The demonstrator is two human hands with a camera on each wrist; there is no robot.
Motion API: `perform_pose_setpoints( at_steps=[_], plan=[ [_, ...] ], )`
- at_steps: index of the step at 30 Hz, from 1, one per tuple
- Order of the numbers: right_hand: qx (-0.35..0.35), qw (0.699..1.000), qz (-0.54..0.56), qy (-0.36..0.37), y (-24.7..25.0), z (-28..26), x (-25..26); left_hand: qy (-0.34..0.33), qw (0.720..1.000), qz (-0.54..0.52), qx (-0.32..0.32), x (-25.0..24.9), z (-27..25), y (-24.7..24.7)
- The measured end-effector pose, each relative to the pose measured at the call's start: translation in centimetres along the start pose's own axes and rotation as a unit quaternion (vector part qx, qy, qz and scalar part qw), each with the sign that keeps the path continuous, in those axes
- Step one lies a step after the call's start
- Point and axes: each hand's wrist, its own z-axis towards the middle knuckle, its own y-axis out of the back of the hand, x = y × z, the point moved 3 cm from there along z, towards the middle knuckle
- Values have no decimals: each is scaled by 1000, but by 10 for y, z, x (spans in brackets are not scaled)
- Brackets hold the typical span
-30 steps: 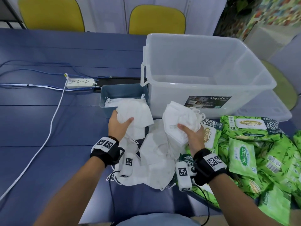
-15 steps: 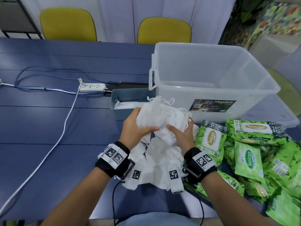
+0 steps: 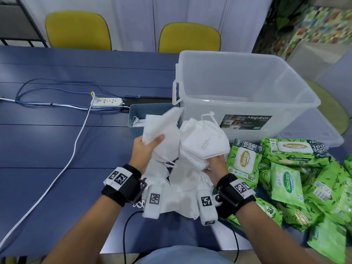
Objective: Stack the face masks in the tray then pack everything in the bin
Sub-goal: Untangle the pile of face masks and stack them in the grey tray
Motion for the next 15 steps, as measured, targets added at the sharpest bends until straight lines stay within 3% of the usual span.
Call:
perform_pose_setpoints(
  at_steps=[3, 7, 11, 15],
  plan=[
    [0, 1000, 6, 7, 3, 3, -1, 33, 995, -97, 0, -2, 5, 10],
    [-9, 997, 23, 70, -3, 2, 1, 108, 980, -157, 53, 5, 3, 11],
    [-41, 992, 3, 122, -16, -2, 12, 183, 973, -93, 109, 25, -7, -10],
    [-55, 986, 0, 158, -18, -1, 11, 194, 974, -32, 113, 32, -8, -21]
  ],
)
